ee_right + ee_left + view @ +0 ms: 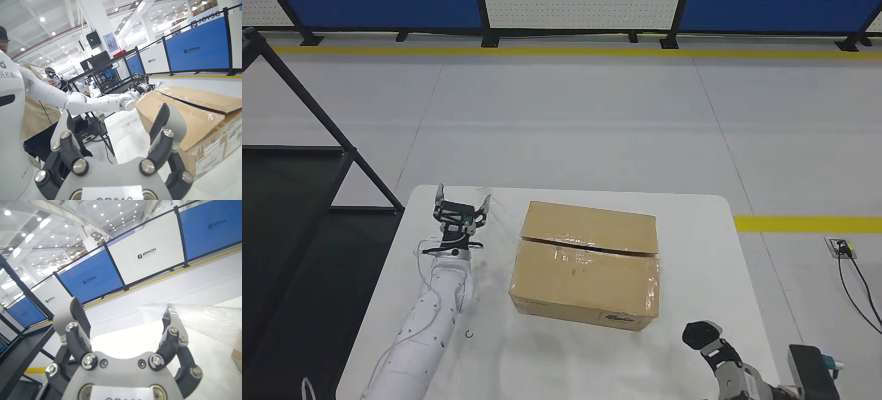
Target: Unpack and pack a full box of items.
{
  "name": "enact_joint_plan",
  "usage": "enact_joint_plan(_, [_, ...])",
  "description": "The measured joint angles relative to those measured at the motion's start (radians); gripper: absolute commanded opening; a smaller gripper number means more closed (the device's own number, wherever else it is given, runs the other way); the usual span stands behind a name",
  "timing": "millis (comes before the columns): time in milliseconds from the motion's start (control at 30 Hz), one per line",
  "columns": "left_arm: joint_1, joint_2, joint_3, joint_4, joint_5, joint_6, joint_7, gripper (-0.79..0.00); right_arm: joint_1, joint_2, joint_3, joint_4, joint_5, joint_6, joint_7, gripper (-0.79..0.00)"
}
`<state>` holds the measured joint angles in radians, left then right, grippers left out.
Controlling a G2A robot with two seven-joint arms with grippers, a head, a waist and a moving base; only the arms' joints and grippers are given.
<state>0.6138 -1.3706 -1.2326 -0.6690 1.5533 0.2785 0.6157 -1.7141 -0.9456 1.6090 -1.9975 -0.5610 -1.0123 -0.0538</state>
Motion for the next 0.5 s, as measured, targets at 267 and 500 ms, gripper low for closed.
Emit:
enact_joint_plan(267, [0.083, 0.018, -0.077, -0.123, -0.045, 0.047, -0.019, 0.000, 0.010, 0.030, -0.011, 0.007, -0.004, 0.000, -0.022, 0.000])
enact_joint_plan(500, [0.162, 0.030, -0.133, -0.228, -0.057, 0.092, -0.051, 0.000, 0.017, 0.058, -0.020, 0.013, -0.013, 0.000, -0.050, 0.000])
